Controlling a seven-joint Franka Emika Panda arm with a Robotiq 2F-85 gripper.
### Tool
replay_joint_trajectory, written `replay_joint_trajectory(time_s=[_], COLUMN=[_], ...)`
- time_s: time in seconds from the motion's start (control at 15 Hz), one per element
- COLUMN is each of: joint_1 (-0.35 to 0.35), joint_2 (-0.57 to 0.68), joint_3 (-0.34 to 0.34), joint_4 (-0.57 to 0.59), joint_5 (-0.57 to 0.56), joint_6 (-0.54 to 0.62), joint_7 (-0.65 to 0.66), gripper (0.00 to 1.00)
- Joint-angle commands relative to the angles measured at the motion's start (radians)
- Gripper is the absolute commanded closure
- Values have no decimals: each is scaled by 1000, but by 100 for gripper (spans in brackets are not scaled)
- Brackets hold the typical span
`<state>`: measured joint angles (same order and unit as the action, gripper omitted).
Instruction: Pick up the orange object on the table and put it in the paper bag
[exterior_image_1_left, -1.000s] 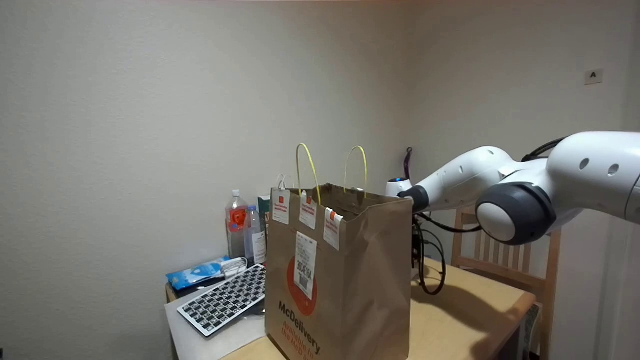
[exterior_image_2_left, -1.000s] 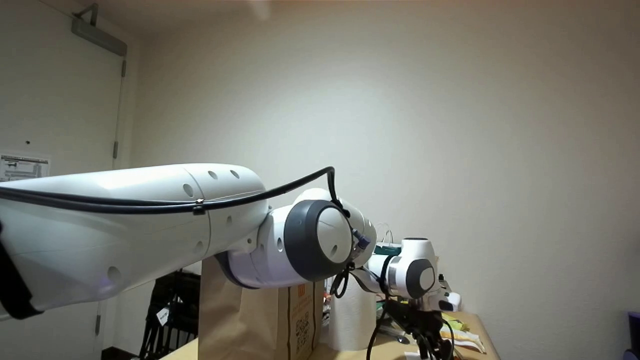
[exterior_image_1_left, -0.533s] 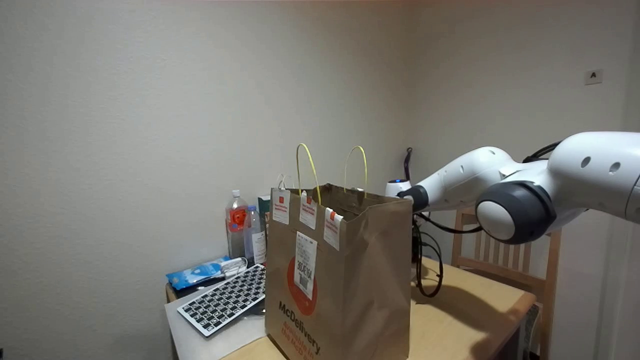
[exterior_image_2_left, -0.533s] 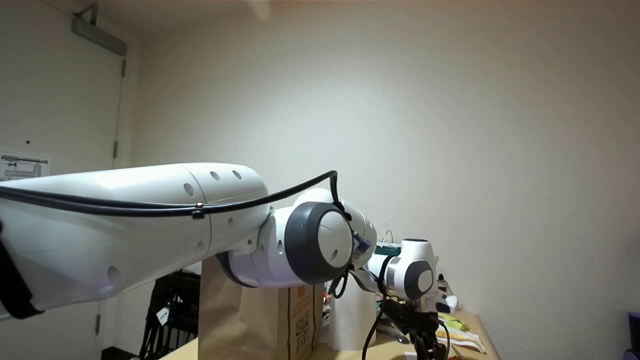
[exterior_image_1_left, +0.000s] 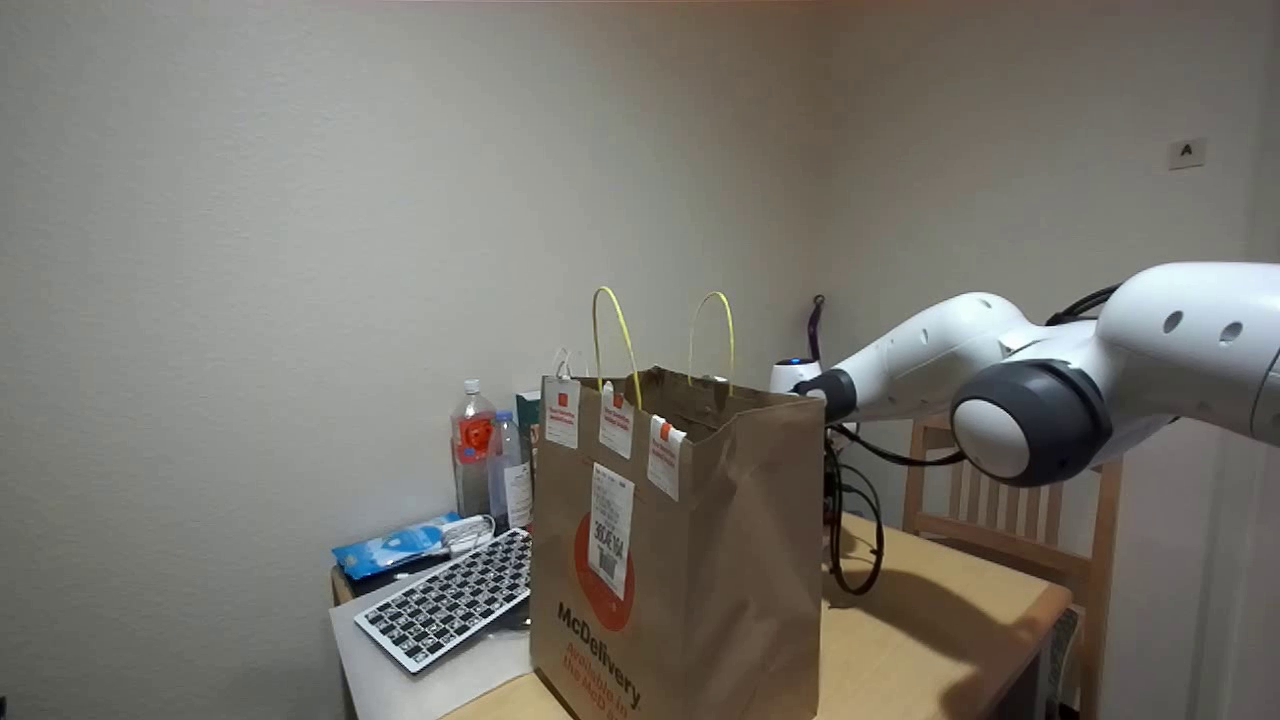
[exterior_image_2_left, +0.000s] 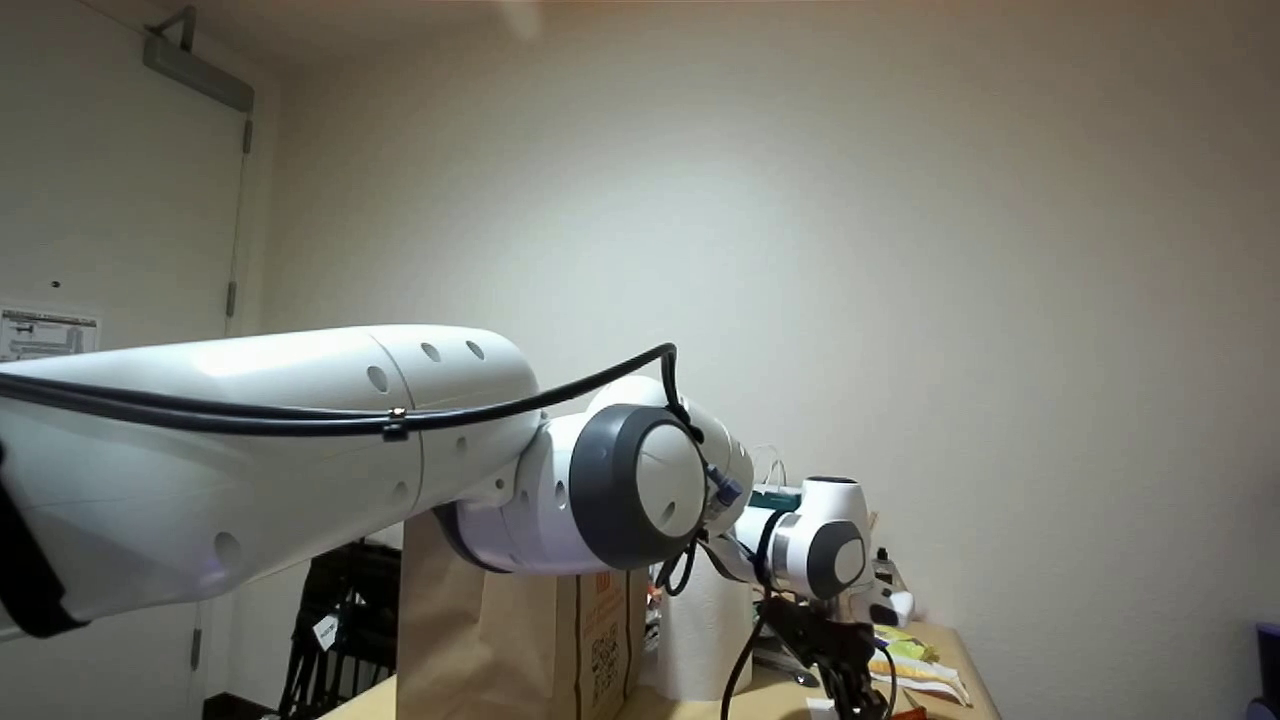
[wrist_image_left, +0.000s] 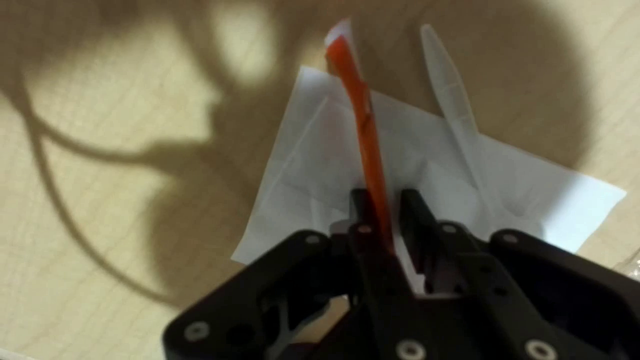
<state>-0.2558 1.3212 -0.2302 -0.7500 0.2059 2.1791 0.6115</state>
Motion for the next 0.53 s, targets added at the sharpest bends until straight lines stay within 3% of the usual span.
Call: replay_joint_trajectory(time_s=[0.0,0.47], joint_1=[-12,15], joint_2=[-23,-116], joint_3=[22,3], joint_4=[-30,-83], joint_5=[14,2], joint_6=[0,10], joint_7=[-37,-21], gripper=[100,97])
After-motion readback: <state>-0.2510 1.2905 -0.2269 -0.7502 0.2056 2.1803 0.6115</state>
